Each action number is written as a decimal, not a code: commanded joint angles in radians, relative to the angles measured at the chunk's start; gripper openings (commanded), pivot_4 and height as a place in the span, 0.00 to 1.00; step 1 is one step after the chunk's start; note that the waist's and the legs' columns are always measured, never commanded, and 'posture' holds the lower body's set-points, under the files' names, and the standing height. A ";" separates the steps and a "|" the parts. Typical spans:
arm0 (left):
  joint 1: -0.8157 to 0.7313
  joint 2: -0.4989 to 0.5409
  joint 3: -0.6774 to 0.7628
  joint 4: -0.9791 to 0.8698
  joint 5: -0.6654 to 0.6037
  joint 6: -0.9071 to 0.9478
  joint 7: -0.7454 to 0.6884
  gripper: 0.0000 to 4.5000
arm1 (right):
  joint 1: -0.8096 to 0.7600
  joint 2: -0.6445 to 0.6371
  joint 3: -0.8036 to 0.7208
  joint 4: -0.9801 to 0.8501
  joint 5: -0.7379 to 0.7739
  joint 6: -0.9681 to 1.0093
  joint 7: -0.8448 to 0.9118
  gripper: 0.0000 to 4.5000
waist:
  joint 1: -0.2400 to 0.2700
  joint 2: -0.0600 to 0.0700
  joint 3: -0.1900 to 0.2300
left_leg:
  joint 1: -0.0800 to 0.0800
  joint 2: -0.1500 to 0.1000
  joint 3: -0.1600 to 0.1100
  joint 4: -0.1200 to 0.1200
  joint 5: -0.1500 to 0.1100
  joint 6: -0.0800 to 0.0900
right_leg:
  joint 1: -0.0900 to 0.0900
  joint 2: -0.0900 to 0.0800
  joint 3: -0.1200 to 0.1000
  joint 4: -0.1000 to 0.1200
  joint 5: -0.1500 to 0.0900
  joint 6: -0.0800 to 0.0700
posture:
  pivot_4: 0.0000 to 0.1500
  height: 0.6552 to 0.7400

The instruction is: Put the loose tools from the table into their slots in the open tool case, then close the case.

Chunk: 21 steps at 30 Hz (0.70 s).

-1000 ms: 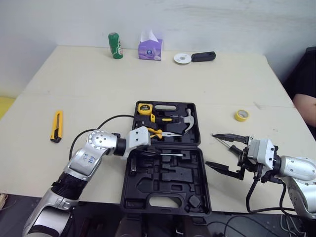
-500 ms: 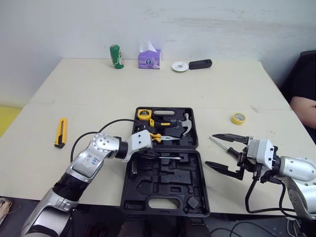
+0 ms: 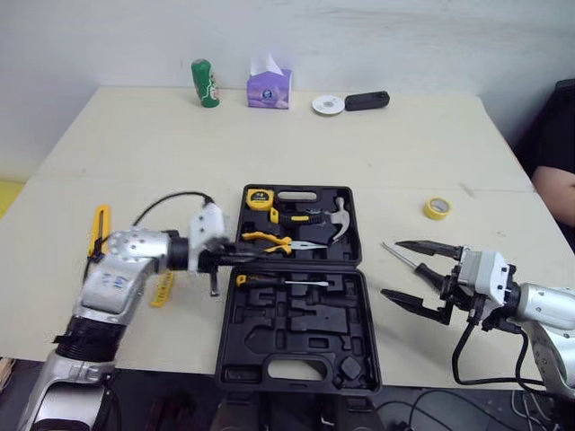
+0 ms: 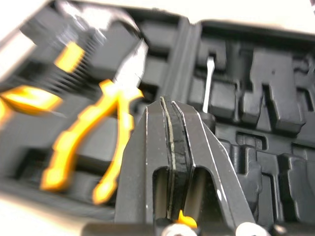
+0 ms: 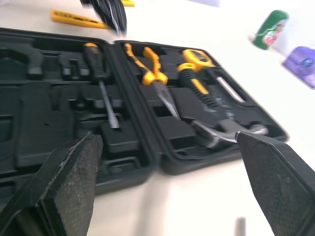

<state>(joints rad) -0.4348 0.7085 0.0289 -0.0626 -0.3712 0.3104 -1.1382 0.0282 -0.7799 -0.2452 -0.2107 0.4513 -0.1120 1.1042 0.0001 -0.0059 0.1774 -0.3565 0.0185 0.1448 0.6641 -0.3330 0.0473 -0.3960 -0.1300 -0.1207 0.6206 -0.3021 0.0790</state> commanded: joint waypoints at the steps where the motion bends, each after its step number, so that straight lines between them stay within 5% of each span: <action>1: 0.052 0.056 0.094 0.032 -0.028 -0.078 -0.047 0.02 | 0.028 -0.014 -0.073 0.025 0.003 -0.036 0.002 1.00 | 0.000 0.000 0.000 | 0.000 0.000 0.000 0.000 0.000 0.000 | 0.000 0.000 0.000 0.000 0.000 0.000 | 1.00 1.00; 7: 0.178 0.153 0.297 0.163 -0.014 -0.147 0.033 0.02 | 0.160 0.003 -0.242 0.127 -0.008 -0.133 -0.011 1.00 | -0.001 -0.001 0.004 | 0.000 0.000 0.000 -0.001 -0.001 0.000 | 0.000 0.000 0.000 -0.001 0.000 0.000 | 1.00 1.00; 10: 0.252 0.177 0.431 0.232 -0.062 -0.078 0.081 0.22 | 0.212 0.019 -0.323 0.226 -0.015 -0.203 -0.028 1.00 | -0.001 -0.001 0.004 | 0.000 0.000 0.000 -0.002 -0.005 -0.005 | 0.000 0.000 0.000 -0.003 0.000 0.000 | 1.00 1.00; 17: 0.362 0.236 0.638 0.598 -0.033 -0.191 0.163 0.93 | 0.272 0.026 -0.495 0.569 -0.051 -0.404 -0.112 1.00 | -0.003 0.000 0.004 | 0.000 0.000 0.001 -0.004 -0.006 -0.006 | -0.001 0.000 0.001 -0.003 0.000 0.001 | 1.00 1.00; 21: 0.391 0.261 0.701 0.754 -0.028 -0.253 0.236 0.99 | 0.317 0.034 -0.570 0.723 -0.063 -0.464 -0.195 1.00 | -0.004 0.000 0.004 | 0.001 0.000 0.002 -0.008 -0.006 -0.008 | -0.002 -0.001 0.002 -0.005 0.000 0.001 | 1.00 1.00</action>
<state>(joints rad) -0.0594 0.9287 0.6791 0.6445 -0.4052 0.0921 -0.9278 0.3225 -0.7539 -0.7570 0.4603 0.3823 -0.5368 0.9492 -0.0040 -0.0063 0.1817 -0.3551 0.0181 0.1463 0.6547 -0.3387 0.0393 -0.3986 -0.1306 -0.1188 0.6151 -0.3019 0.0794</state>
